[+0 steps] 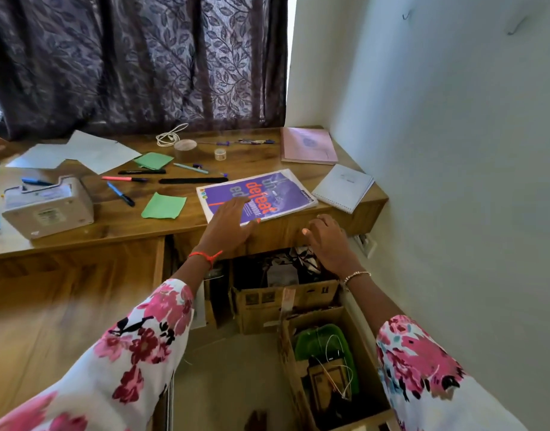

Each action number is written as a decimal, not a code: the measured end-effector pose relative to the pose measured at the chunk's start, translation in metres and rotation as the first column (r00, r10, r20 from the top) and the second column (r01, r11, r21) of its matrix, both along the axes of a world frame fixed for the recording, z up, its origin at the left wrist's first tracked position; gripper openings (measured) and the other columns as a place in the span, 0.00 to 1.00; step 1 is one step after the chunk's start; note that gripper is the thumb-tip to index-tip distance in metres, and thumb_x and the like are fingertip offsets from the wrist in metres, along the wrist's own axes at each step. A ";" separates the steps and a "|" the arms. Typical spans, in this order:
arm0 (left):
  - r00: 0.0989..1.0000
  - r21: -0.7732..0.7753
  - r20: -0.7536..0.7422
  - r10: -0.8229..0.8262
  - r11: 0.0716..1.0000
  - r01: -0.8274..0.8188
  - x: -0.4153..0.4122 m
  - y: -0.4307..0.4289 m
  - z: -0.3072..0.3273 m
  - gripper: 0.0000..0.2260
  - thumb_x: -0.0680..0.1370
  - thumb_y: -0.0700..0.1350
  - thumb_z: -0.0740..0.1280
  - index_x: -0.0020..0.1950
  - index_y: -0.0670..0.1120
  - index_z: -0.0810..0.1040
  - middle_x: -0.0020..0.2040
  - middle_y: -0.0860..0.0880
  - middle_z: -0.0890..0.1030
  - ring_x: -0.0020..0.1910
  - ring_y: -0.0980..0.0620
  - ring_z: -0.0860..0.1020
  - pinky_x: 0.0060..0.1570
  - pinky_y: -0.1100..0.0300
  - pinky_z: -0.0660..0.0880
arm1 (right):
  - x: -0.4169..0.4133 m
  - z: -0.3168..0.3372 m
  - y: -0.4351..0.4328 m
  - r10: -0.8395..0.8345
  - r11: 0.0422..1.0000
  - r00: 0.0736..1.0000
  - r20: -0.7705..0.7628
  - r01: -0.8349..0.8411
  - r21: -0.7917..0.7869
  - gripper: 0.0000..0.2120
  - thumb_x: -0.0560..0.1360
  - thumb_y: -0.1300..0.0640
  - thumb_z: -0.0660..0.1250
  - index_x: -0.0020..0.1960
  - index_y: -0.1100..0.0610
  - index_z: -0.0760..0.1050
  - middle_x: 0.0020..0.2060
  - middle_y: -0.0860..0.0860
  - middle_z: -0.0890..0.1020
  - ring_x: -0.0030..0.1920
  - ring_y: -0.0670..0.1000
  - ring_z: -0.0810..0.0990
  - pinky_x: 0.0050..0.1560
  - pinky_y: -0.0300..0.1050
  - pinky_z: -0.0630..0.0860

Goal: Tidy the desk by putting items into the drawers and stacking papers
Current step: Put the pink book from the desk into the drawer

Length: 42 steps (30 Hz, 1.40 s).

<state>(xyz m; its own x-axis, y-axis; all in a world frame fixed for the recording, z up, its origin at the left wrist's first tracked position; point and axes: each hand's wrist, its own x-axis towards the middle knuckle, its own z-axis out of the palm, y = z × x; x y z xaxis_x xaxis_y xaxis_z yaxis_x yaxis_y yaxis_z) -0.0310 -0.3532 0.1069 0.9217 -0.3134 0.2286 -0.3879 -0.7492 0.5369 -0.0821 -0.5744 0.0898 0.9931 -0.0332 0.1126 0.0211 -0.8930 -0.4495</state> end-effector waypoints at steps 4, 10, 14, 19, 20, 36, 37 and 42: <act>0.999 -0.023 -0.037 -0.007 1.000 0.006 0.047 -0.008 -0.001 0.24 0.77 0.46 0.64 0.70 0.39 0.63 0.70 0.40 0.67 0.69 0.42 0.65 0.67 0.52 0.61 | 0.045 0.003 -0.011 0.001 1.000 1.000 -0.008 -0.001 0.004 0.18 0.79 0.50 0.55 0.62 0.60 0.70 0.63 0.56 0.71 0.64 0.56 0.69 0.63 0.55 0.68; 0.993 -0.092 -0.112 -0.038 0.995 0.027 0.108 -0.022 -0.001 0.24 0.77 0.46 0.65 0.70 0.39 0.64 0.68 0.40 0.69 0.67 0.42 0.68 0.64 0.51 0.65 | 0.110 0.014 -0.018 -0.076 0.995 0.997 0.012 0.075 0.061 0.19 0.79 0.51 0.56 0.64 0.62 0.69 0.62 0.58 0.72 0.61 0.57 0.72 0.61 0.53 0.71; 0.985 -0.149 -0.169 -0.036 0.989 0.010 0.146 -0.031 0.001 0.23 0.76 0.44 0.66 0.68 0.39 0.65 0.62 0.38 0.74 0.60 0.42 0.73 0.59 0.48 0.71 | 0.145 0.017 -0.026 -0.102 0.993 0.995 -0.014 0.103 0.065 0.21 0.79 0.50 0.56 0.68 0.59 0.64 0.68 0.57 0.68 0.65 0.58 0.71 0.63 0.55 0.71; 0.985 -0.105 -0.168 -0.041 0.994 0.023 0.196 -0.045 -0.002 0.20 0.76 0.43 0.66 0.65 0.36 0.69 0.60 0.38 0.76 0.58 0.41 0.75 0.57 0.49 0.72 | 0.194 0.015 -0.040 -0.139 0.990 0.990 0.036 0.139 0.018 0.21 0.79 0.48 0.56 0.66 0.59 0.66 0.66 0.57 0.71 0.63 0.58 0.73 0.60 0.53 0.71; 0.984 -0.094 -0.171 -0.045 0.995 0.029 0.205 -0.049 -0.002 0.20 0.76 0.43 0.66 0.65 0.37 0.69 0.60 0.38 0.76 0.58 0.41 0.75 0.58 0.49 0.72 | 0.203 0.014 -0.043 -0.146 0.989 0.989 0.032 0.146 0.008 0.21 0.79 0.48 0.56 0.66 0.59 0.67 0.66 0.57 0.71 0.62 0.58 0.73 0.60 0.53 0.71; 0.883 -0.151 -0.469 -0.024 0.987 -0.054 0.372 -0.142 -0.018 0.24 0.78 0.49 0.63 0.71 0.42 0.63 0.70 0.43 0.69 0.66 0.46 0.69 0.55 0.62 0.65 | 0.415 -0.017 -0.134 -0.312 0.943 0.923 -0.225 0.329 0.043 0.30 0.77 0.45 0.58 0.69 0.66 0.60 0.65 0.65 0.68 0.65 0.64 0.68 0.64 0.57 0.69; 0.873 -0.158 -0.488 -0.019 0.985 -0.066 0.379 -0.148 -0.020 0.23 0.78 0.48 0.63 0.71 0.42 0.63 0.69 0.43 0.70 0.66 0.45 0.70 0.53 0.63 0.65 | 0.425 -0.021 -0.140 -0.325 0.937 0.916 -0.235 0.345 0.047 0.30 0.77 0.45 0.58 0.69 0.66 0.60 0.65 0.65 0.69 0.64 0.64 0.69 0.63 0.58 0.69; 0.793 -0.226 -0.609 0.001 0.958 -0.175 0.415 -0.168 -0.036 0.18 0.79 0.46 0.63 0.68 0.43 0.68 0.65 0.45 0.75 0.61 0.46 0.74 0.56 0.58 0.71 | 0.462 -0.035 -0.157 -0.379 0.906 0.869 -0.317 0.419 0.066 0.32 0.76 0.45 0.60 0.69 0.68 0.58 0.67 0.65 0.66 0.66 0.64 0.66 0.66 0.56 0.66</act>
<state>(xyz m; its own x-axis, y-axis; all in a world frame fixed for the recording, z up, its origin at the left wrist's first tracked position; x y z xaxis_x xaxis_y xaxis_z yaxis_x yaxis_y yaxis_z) 0.3842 -0.5209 0.0712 0.9192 -0.2338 -0.3167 0.1365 -0.5653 0.8135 0.3799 -0.7312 0.0546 0.8791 -0.4275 -0.2109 -0.4734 -0.7314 -0.4908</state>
